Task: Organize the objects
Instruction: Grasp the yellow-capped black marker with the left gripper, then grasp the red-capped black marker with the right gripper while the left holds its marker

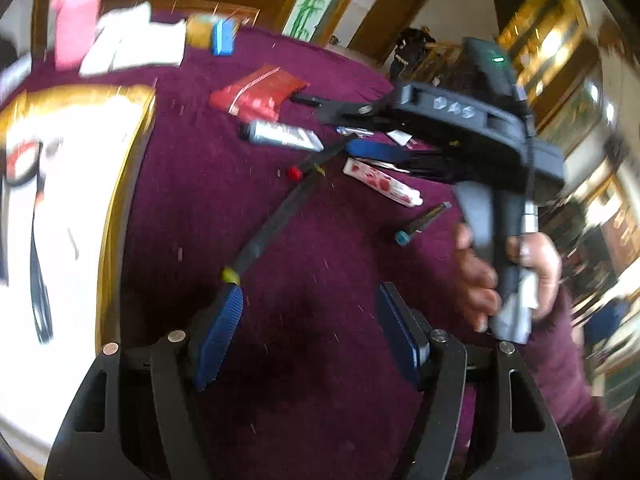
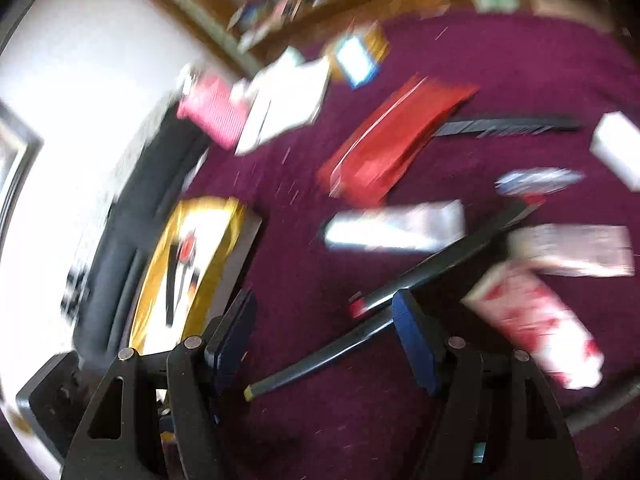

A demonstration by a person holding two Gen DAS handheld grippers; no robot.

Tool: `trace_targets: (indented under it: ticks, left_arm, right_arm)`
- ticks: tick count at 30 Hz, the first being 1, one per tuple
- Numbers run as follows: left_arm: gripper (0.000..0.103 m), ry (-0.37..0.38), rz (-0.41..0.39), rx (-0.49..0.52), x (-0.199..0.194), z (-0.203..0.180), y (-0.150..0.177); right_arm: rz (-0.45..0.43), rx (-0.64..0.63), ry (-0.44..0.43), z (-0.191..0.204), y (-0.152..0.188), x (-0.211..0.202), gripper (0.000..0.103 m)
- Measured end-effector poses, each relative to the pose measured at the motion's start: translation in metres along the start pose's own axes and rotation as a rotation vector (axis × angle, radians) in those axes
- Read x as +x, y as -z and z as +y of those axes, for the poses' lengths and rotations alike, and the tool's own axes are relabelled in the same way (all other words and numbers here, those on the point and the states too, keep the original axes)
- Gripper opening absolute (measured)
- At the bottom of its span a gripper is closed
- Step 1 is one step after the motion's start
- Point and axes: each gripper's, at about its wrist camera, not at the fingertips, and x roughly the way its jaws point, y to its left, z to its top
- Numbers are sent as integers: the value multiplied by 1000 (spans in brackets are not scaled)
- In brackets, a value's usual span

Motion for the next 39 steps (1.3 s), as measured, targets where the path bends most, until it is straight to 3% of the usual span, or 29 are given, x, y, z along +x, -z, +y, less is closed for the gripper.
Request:
trace_targets:
  ticks: [3,7,9,11,12,13,14,15,16,20,25,29,34,37,39]
  left_arm:
    - [68,-73,35,89,25,-17,-17]
    - [68,-204,90,156,66,-24,-35]
    - [67,-225,136,141,86,-19,-40]
    - [67,-253,115,177,89,-23,-44]
    - [62,-268,113,183,90,-25,-45]
    - [45,-278,98,189,90,-27,-46]
    - [37,-274,85,200,90,-29,-46]
    - [19,-265,76,208,89,-30,-45]
    - [12,-259,76,211,88,-30,-43]
    - [12,-195,65,181,76,-26,-36]
    - [12,-73,-1,85,38,-12,-27]
    - [12,23,-88,8,-13,9,-16]
    - [12,63,-192,-21,-62,27,-3]
    - [12,66,-227,-41,-79,41,4]
    - [12,75,-237,-66,-85,53,9]
  right_arm:
    - [-138,111,-29,-34,3,-24,66]
    - [-169,208,-55,-67,7,-33,67]
    - [-194,214,-26,-74,8,-40,66]
    - [-225,225,-8,-80,6,-49,67]
    - [-231,231,-9,-80,4,-47,67]
    - [-237,232,-14,-80,4,-48,67]
    - [-241,225,-11,-79,3,-50,67]
    - [-246,209,-1,-75,3,-51,67]
    - [-251,189,10,-70,3,-52,67]
    - [-263,109,61,-52,5,-49,67]
    - [-213,103,52,-47,8,-29,67]
    - [-186,145,54,-48,8,-24,67]
    - [-134,113,44,-23,5,-10,67]
    - [-71,116,145,-10,0,14,66]
    - [-62,143,262,-8,-4,26,56]
